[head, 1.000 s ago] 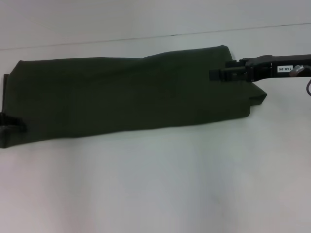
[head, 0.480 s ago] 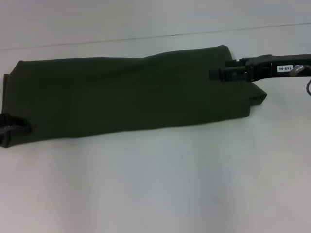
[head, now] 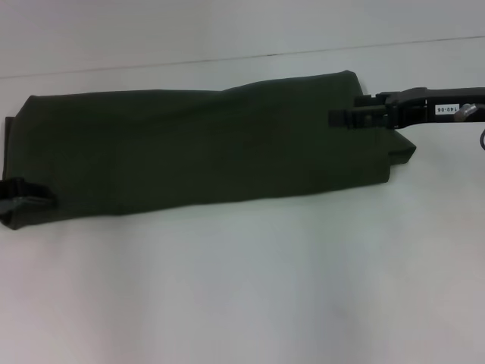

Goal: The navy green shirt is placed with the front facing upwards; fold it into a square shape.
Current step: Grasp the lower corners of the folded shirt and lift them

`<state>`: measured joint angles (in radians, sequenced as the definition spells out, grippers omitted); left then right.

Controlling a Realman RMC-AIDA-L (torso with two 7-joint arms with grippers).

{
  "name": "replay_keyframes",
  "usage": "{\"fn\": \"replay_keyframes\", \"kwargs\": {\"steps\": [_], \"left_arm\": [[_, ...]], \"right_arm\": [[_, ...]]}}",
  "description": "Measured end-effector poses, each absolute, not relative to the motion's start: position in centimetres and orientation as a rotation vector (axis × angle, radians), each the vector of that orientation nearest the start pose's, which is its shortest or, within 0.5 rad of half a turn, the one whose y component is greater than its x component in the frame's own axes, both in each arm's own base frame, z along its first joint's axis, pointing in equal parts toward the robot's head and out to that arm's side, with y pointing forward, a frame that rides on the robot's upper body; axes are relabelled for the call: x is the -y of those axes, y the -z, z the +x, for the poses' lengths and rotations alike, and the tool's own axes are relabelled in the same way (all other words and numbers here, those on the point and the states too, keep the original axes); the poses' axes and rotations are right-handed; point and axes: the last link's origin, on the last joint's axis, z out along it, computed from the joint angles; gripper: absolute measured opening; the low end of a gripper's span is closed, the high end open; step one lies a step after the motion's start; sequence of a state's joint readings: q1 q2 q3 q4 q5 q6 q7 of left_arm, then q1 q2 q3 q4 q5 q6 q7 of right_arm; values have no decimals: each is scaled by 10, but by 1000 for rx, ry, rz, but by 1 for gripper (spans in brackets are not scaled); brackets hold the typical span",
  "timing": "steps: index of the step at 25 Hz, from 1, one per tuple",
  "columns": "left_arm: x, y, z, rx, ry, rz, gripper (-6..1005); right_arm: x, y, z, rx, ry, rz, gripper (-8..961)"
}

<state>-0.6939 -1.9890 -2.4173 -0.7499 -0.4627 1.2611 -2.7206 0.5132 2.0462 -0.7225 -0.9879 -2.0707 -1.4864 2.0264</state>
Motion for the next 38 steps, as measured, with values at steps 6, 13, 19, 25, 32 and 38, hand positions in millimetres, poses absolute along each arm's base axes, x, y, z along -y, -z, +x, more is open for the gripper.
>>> {"fn": "replay_keyframes", "kwargs": {"steps": [6,13,19,25,32,38], "left_arm": [[-390,-50,-311,1808,-34,-1896,610],[-390,-46,-308,1801,-61,-1917,410],[-389,-48,-308,1802,-70,-1921,297],[-389,-56,-304,1783,-56,-1928,63],[-391,-61,-297,1762,-44,-1943,56],[-392,-61,-294,1756,-44,-1950,55]], "right_arm": [[-362,-67,255,-1116,-577,-2461,899],[-361,-69,256,-1125,-591,-2456,898],[-360,-72,261,-1153,-552,-2447,898],[-359,-89,281,-1347,-413,-2342,899],[-361,-100,303,-1559,-200,-2181,899],[-364,-76,302,-1612,-97,-2198,898]]}}
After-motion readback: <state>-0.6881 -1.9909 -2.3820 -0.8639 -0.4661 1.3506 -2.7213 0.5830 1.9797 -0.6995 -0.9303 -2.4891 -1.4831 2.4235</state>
